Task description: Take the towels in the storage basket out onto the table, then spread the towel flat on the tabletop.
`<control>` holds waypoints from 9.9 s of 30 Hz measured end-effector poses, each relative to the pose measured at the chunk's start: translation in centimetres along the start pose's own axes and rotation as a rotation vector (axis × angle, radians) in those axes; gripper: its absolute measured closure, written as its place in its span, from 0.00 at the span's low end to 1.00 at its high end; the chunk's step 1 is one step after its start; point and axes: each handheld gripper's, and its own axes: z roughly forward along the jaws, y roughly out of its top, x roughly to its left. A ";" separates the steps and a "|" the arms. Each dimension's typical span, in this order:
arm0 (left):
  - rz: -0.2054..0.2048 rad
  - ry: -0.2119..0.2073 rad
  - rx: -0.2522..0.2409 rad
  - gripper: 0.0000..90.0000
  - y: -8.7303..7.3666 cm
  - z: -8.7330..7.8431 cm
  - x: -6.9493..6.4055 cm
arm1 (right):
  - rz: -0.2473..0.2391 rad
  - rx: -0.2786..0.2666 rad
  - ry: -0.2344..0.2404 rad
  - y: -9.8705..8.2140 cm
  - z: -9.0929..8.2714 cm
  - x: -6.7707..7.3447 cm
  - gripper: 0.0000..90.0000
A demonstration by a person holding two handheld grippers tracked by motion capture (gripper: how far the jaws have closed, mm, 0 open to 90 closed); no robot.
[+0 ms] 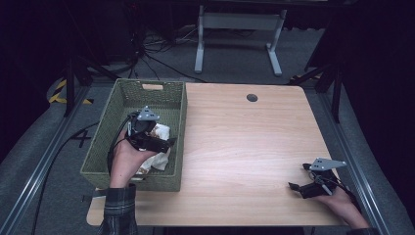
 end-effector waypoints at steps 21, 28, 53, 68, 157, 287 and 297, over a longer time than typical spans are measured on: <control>-0.042 0.027 0.157 0.06 -3.0 2.4 2.6 | 0.002 0.001 0.002 0.0 0.0 0.0 0.00; -0.027 0.009 0.211 0.07 -3.6 3.3 2.6 | 0.001 0.001 0.003 0.0 0.0 0.0 0.00; -0.030 0.028 0.497 0.29 -4.5 6.2 2.9 | 0.000 0.000 0.004 0.0 0.0 0.1 0.00; -0.031 -0.031 0.478 0.90 -4.2 6.0 2.9 | 0.000 0.000 0.007 0.0 -0.1 0.1 0.00; 0.062 -0.336 -0.270 0.94 9.1 -3.1 -3.7 | -0.004 -0.003 0.003 -0.1 -0.1 0.0 0.00; 0.291 -0.416 0.095 0.83 -1.6 15.6 -19.2 | -0.173 -0.045 0.240 3.9 2.5 6.0 0.77; 0.261 -0.430 0.052 0.93 -1.2 15.0 -18.8 | -0.169 -0.044 0.217 3.9 2.1 5.6 0.97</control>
